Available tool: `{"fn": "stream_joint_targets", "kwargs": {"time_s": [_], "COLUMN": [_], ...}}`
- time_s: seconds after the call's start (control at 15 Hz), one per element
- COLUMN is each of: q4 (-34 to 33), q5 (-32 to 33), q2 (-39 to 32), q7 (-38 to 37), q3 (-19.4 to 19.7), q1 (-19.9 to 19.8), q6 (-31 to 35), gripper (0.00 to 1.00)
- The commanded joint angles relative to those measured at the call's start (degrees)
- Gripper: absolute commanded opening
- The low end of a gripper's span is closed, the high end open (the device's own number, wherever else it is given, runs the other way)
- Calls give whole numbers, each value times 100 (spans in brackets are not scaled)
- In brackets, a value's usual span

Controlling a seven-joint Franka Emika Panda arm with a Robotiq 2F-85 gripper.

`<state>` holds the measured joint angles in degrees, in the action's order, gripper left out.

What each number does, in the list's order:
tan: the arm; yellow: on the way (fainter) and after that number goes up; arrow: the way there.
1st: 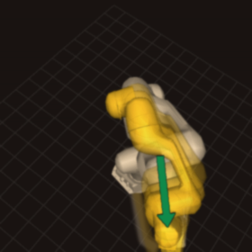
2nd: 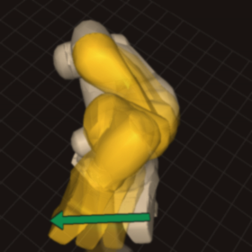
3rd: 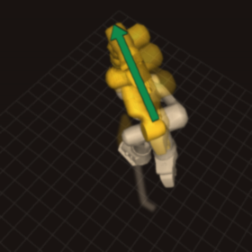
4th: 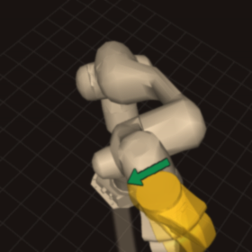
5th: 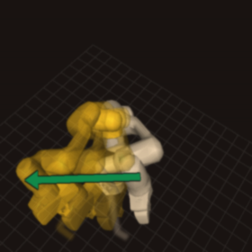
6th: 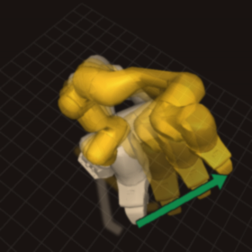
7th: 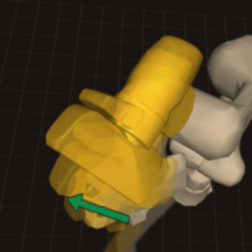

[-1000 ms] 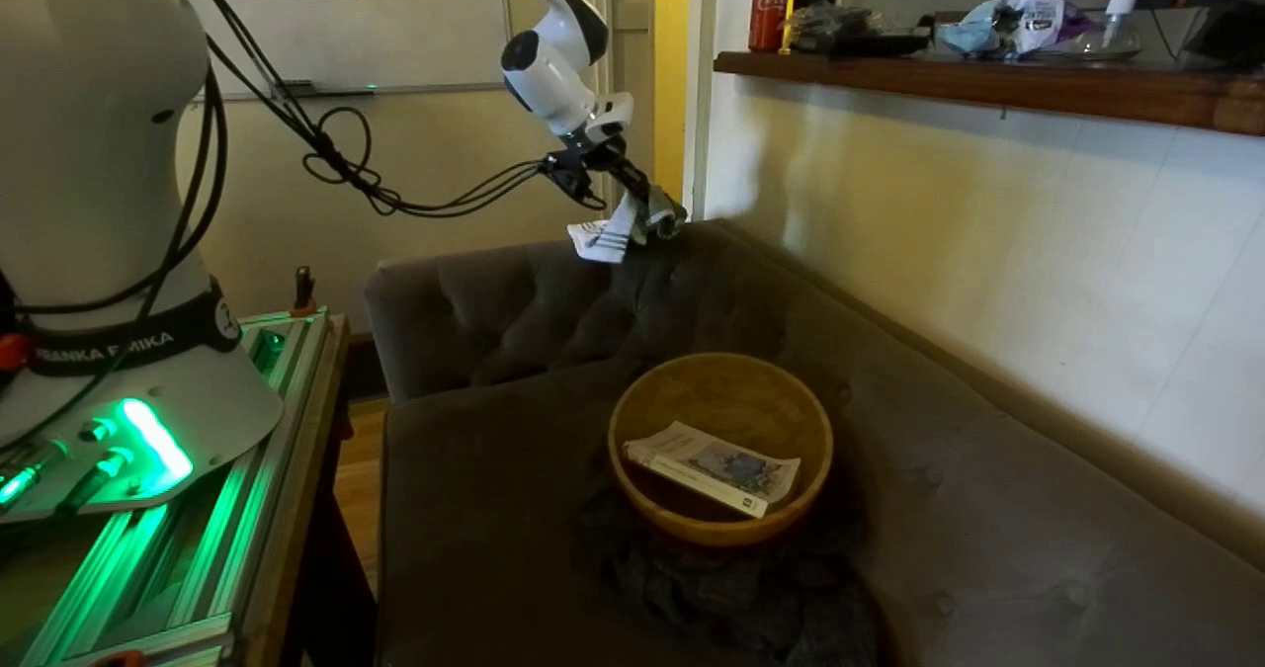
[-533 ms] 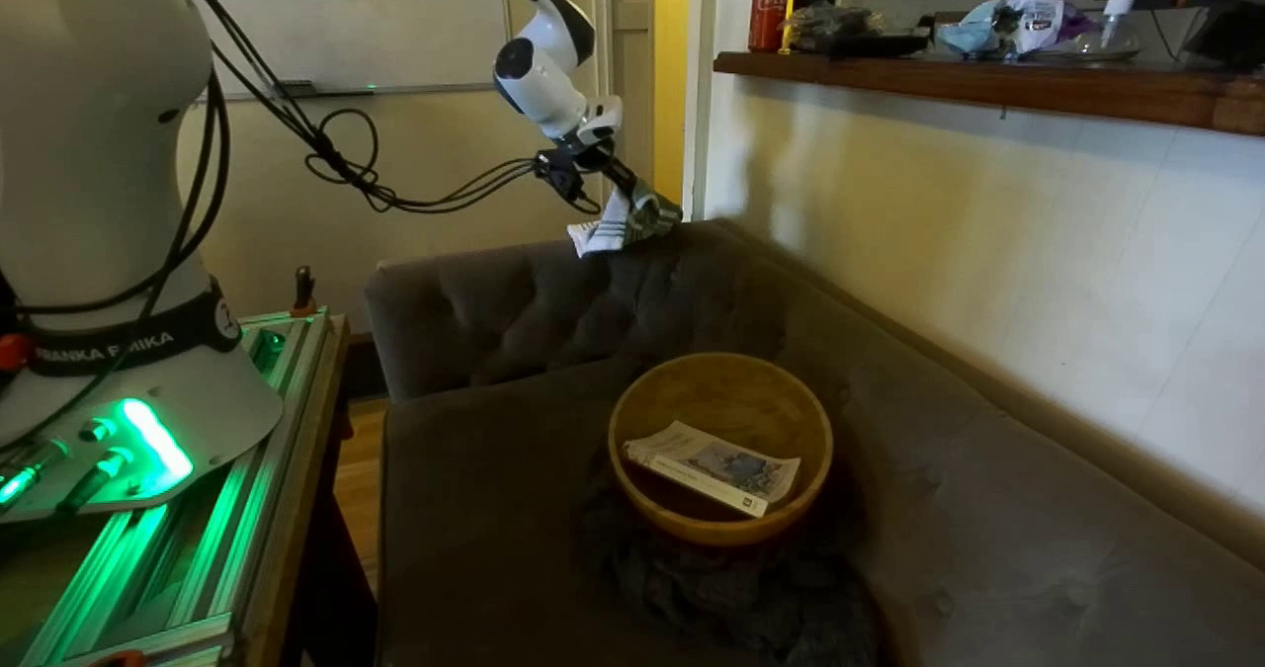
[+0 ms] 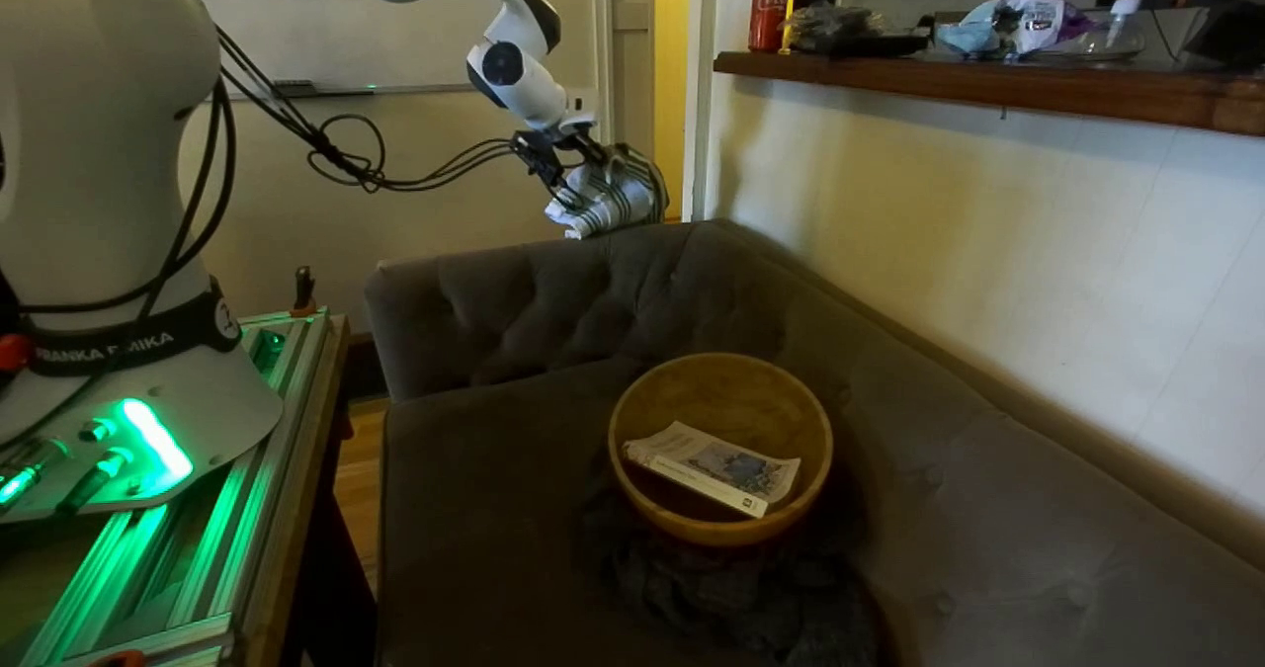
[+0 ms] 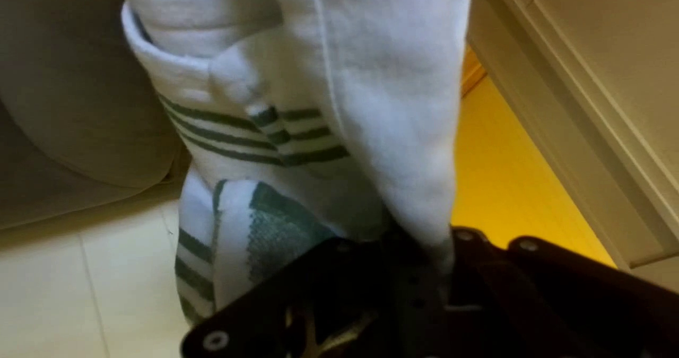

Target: Fold the white and green towel in half from right to left.

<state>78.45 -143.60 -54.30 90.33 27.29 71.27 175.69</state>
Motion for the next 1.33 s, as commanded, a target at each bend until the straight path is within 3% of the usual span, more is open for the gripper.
{"fn": "stream_joint_targets", "kwargs": {"time_s": [0.0,0.07,0.13,0.2,0.67,0.8,1.0,1.27], "q4": [-447,-513,-578,-630,-656,-715,-669,-501], "q5": [-16,-16,-16,-16,-16,-16,-16,90], "q2": [-431,-495,-566,-636,-719,-765,-667,-409], "q7": [-459,-558,-638,-707,-833,-940,-910,-803], "q3": [240,186,210,232,111,241,330,118], "q1": [127,95,104,117,59,108,100,-43], "q6": [-84,-2,3,38,140,297,691,842], "gripper": [2,2,35,36,83,97,100,100]}}
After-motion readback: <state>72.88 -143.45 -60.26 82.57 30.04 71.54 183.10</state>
